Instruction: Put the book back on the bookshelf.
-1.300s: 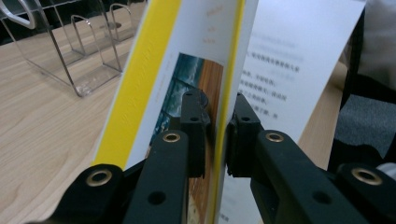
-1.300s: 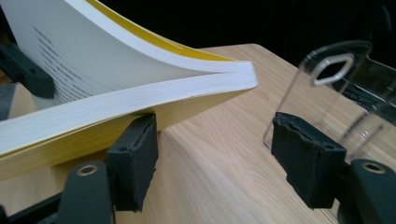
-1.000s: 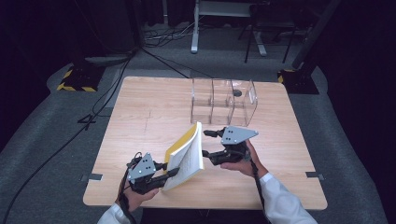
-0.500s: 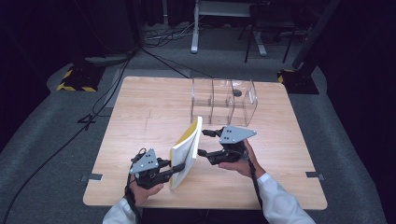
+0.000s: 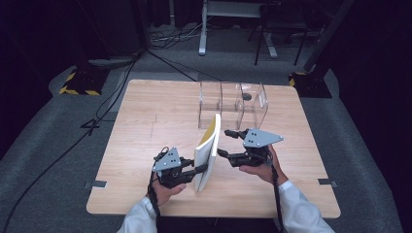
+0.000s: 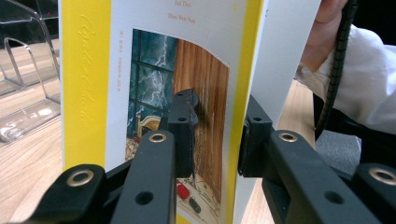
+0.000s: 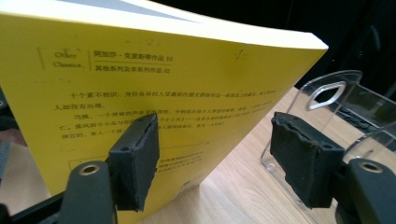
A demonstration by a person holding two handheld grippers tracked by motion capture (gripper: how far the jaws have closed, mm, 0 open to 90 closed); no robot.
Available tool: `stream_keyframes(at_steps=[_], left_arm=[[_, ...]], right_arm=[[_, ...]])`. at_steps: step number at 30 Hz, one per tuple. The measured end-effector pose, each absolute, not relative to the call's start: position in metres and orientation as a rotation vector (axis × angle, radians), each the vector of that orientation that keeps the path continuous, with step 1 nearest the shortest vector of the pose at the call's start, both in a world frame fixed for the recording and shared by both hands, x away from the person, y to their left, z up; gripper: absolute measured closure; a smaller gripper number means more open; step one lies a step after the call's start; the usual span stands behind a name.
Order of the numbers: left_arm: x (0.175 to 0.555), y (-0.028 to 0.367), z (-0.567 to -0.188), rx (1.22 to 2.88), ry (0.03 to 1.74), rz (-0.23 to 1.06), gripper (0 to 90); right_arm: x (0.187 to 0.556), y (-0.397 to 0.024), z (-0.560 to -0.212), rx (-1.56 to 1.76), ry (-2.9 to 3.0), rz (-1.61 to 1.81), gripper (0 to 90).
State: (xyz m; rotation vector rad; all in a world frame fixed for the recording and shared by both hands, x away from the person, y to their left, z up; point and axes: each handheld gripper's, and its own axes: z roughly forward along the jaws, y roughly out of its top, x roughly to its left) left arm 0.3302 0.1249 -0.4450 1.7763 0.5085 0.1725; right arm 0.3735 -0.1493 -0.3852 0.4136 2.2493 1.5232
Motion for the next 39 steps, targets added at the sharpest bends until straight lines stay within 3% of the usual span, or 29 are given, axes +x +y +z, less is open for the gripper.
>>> stream_keyframes(at_steps=[8,16,21,24,31,39], left_arm=[[0.329,0.126,-0.443,1.801,0.498,0.208,70.1],[0.314,0.139,-0.439,1.87,0.487,0.241,60.0],[0.303,0.144,-0.44,1.918,0.486,0.233,47.6],[0.3,0.141,-0.441,1.945,0.487,0.236,31.2],[0.296,0.115,-0.447,1.971,0.529,0.261,18.1],[0.298,0.098,-0.454,1.971,0.64,0.367,17.9]], right_arm=[[0.372,-0.15,-0.385,0.399,2.252,1.537,33.5],[0.357,-0.134,-0.387,0.304,2.268,1.526,32.0],[0.352,-0.126,-0.389,0.276,2.283,1.52,31.7],[0.352,-0.124,-0.391,0.271,2.292,1.513,31.5],[0.35,-0.119,-0.402,0.283,2.309,1.486,30.7],[0.35,-0.117,-0.408,0.319,2.302,1.486,29.3]])
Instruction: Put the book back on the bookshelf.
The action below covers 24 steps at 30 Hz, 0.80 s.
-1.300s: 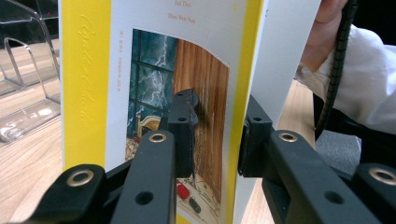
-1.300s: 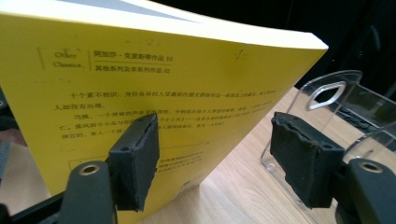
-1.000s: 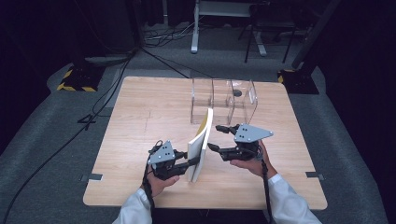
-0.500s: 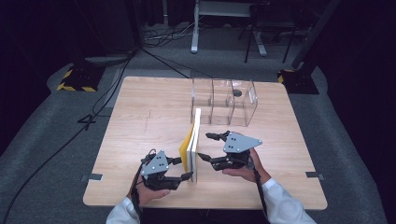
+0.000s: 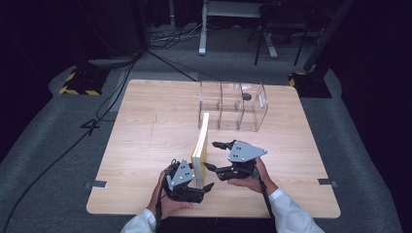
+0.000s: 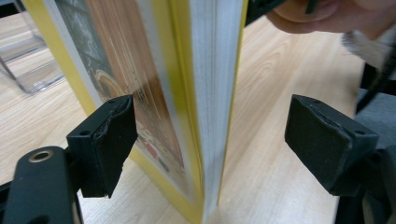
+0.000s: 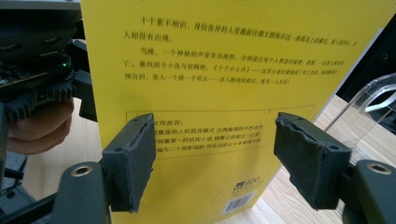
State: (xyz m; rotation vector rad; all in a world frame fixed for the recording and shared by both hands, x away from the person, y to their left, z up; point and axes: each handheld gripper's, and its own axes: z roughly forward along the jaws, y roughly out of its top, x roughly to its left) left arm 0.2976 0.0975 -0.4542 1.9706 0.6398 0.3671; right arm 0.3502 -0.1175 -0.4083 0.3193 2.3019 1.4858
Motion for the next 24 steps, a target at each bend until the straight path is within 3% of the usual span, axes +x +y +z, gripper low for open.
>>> stream_keyframes(at_steps=[6,8,10,15,17,20,24], left_arm=[[0.298,0.094,-0.455,1.965,0.683,0.406,23.3],[0.299,0.094,-0.455,1.96,0.702,0.435,31.1],[0.301,0.097,-0.455,1.942,0.732,0.45,49.6],[0.301,0.103,-0.456,1.938,0.707,0.427,59.8],[0.302,0.108,-0.456,1.937,0.69,0.414,68.9],[0.305,0.119,-0.456,1.942,0.662,0.356,74.5],[0.303,0.125,-0.454,1.99,0.549,0.308,74.9]], right_arm=[[0.35,-0.117,-0.413,0.346,2.297,1.488,27.9],[0.35,-0.117,-0.413,0.349,2.292,1.485,27.5],[0.349,-0.118,-0.413,0.353,2.287,1.483,26.9],[0.351,-0.122,-0.414,0.363,2.284,1.46,26.8],[0.351,-0.127,-0.415,0.363,2.277,1.448,25.5],[0.356,-0.141,-0.416,0.392,2.252,1.477,25.3],[0.365,-0.168,-0.421,0.465,2.242,1.489,25.3]])
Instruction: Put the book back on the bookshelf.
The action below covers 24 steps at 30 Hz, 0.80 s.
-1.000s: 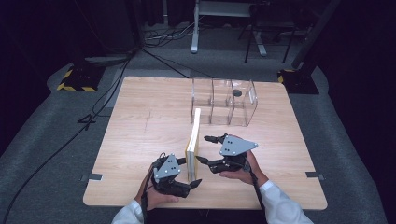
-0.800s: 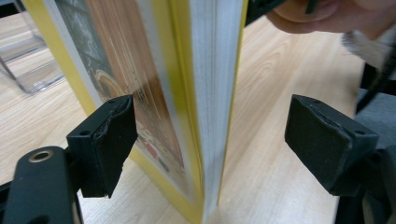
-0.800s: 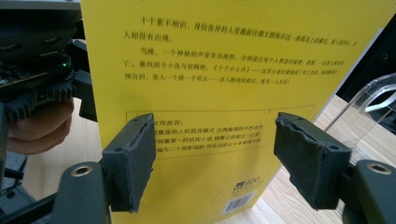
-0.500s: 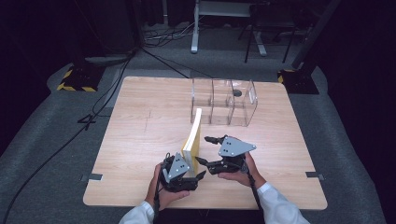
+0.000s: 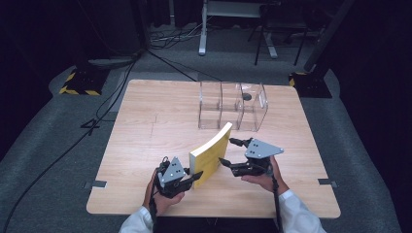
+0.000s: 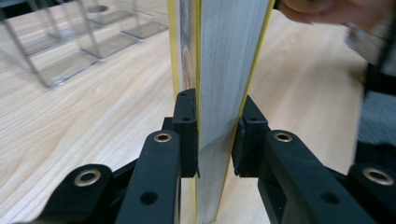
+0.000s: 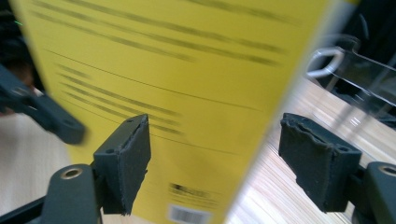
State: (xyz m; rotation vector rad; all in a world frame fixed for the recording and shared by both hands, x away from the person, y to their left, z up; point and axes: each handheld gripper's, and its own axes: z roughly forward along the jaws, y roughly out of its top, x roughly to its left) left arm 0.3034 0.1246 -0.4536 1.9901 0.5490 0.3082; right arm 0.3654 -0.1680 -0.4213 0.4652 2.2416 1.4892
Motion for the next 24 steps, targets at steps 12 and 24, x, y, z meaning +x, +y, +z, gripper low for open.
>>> stream_keyframes(at_steps=[12,24], left_arm=[[0.305,0.144,-0.452,2.039,0.332,0.075,74.1],[0.302,0.158,-0.454,2.064,0.389,0.151,69.1]], right_arm=[[0.373,-0.177,-0.432,0.258,2.458,1.669,24.2],[0.359,-0.169,-0.438,0.077,2.514,1.751,59.3]])
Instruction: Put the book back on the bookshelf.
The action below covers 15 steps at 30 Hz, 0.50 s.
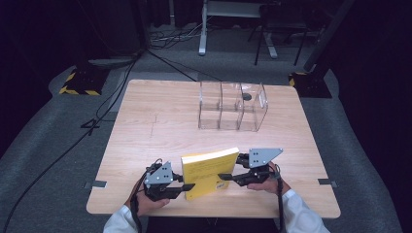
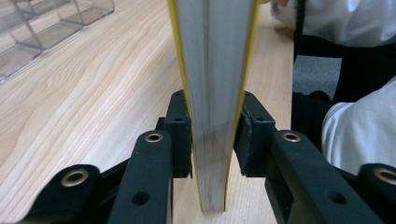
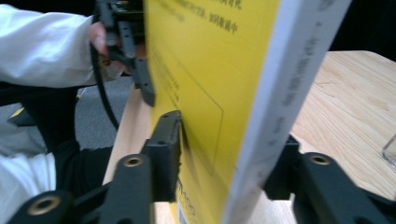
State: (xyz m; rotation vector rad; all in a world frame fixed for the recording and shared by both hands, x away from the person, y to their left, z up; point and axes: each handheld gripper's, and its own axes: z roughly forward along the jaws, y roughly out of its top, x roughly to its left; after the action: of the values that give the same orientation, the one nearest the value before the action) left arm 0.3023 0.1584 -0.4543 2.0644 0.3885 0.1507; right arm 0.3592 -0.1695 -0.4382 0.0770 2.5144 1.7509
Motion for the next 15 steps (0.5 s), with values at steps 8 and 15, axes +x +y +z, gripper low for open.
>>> stream_keyframes(at_steps=[8,15], left_arm=[[0.296,0.159,-0.464,2.078,0.42,0.191,66.5],[0.29,0.154,-0.475,2.107,0.426,0.235,66.2]], right_arm=[[0.349,-0.17,-0.44,-0.02,2.545,1.756,64.3],[0.344,-0.162,-0.446,-0.044,2.566,1.732,65.9]])
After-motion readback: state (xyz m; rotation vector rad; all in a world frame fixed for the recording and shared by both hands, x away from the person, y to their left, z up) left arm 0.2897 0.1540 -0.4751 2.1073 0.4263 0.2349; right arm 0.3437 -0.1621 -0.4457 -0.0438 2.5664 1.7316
